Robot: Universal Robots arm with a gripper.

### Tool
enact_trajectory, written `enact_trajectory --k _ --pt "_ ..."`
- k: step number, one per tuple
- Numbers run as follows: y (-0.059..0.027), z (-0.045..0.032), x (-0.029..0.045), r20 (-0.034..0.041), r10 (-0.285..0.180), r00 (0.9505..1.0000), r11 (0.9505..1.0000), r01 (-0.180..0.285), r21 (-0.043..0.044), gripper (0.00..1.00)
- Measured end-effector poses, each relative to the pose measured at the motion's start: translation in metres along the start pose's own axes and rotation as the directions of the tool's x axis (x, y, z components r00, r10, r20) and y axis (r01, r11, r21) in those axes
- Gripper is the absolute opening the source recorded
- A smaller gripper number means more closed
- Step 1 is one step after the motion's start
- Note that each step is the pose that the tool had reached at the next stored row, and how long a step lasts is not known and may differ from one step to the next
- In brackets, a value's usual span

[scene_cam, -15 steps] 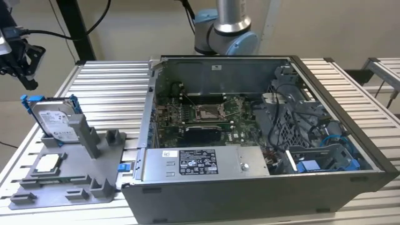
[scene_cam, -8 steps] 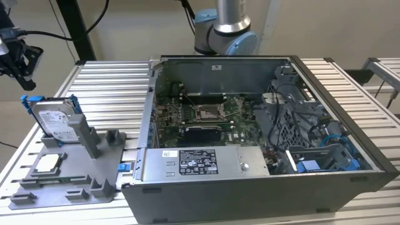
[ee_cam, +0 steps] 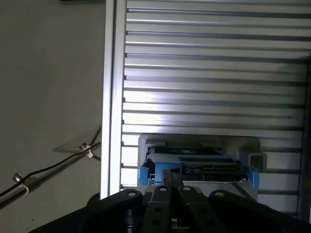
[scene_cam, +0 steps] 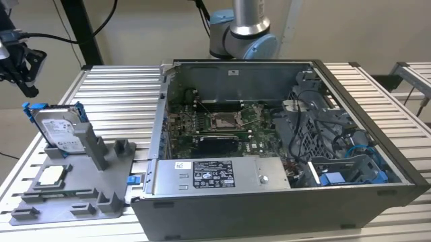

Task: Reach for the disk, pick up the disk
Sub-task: 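Pick up the disk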

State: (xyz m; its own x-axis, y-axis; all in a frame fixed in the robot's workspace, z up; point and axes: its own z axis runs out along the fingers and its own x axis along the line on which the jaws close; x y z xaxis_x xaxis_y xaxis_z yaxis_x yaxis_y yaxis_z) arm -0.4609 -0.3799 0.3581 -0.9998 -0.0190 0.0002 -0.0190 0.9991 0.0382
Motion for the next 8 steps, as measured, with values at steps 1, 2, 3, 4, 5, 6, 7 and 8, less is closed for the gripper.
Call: enact_trajectory --k 1,2,3,4,5,6,7,8 --pt "0.0000 0.0000 0.0000 0.0000 0.000 1.0000 1.0000 0.000 0.0000 0.00" --pt "0.0000 0.0000 0.0000 0.0000 0.000 1.0000 1.0000 0.000 0.0000 0.00" --pt "0.0000 0.0000 0.0000 -0.0001 -0.002 1.0000 1.0000 0.002 0.0000 0.00" --pt "0.0000 0.0000 0.0000 -0.0002 -0.004 1.0000 1.0000 0.004 0.0000 0.00" --pt "0.0000 0.0000 0.0000 -0.0003 -0.007 1.0000 1.0000 0.007 0.0000 0.00" --pt "0.0000 0.0000 0.0000 -0.0005 -0.013 0.9999 0.9999 0.013 0.0000 0.00" --pt "0.0000 0.0000 0.0000 -0.0007 -0.019 0.9998 0.9998 0.019 0.0000 0.00" --pt "0.0000 0.0001 0.0000 -0.0010 -0.028 0.9996 0.9996 0.028 0.0000 0.00"
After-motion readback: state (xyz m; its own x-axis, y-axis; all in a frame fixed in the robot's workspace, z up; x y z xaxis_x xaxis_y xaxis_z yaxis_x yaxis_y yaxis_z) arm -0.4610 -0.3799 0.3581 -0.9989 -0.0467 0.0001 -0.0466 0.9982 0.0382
